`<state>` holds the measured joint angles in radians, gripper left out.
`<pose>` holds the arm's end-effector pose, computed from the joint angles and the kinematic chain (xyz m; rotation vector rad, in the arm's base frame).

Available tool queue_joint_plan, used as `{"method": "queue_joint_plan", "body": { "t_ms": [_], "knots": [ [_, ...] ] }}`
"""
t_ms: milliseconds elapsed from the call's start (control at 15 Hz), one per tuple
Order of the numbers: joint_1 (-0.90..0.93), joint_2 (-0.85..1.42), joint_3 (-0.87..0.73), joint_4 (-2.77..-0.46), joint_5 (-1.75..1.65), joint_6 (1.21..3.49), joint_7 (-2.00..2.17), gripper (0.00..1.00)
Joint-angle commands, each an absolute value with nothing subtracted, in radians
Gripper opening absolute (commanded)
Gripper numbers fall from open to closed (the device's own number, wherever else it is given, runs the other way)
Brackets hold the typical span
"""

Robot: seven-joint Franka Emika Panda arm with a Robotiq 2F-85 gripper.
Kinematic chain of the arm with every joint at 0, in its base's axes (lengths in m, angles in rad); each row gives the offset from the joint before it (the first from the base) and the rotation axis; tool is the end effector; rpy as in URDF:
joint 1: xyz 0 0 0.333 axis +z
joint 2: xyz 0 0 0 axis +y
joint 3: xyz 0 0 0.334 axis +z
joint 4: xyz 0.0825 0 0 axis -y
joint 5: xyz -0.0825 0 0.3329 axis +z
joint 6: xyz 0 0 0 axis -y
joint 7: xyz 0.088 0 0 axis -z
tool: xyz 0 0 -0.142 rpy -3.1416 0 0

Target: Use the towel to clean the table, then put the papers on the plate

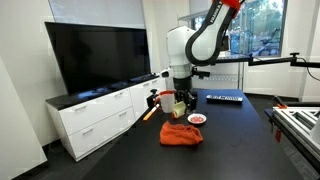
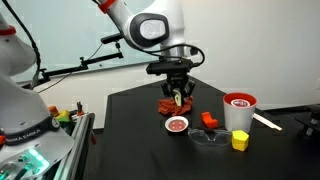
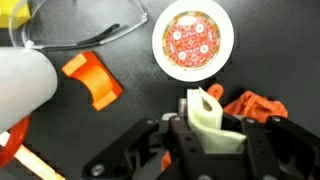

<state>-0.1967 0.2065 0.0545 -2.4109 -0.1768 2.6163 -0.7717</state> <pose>0.4705 -0.0661 0.2541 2.8402 1.1698 -0.0524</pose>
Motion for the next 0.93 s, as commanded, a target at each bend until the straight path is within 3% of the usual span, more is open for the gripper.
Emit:
{"method": "queue_joint_plan", "body": {
  "t_ms": [0,867],
  "knots": [
    [-0.195,0.125,0.035,-2.504,-0.136,2.672,-0.871,0.05],
    [-0.203,0.172,-0.041,-2.574,-0.166,2.813,-0.913,0.05]
  ]
}}
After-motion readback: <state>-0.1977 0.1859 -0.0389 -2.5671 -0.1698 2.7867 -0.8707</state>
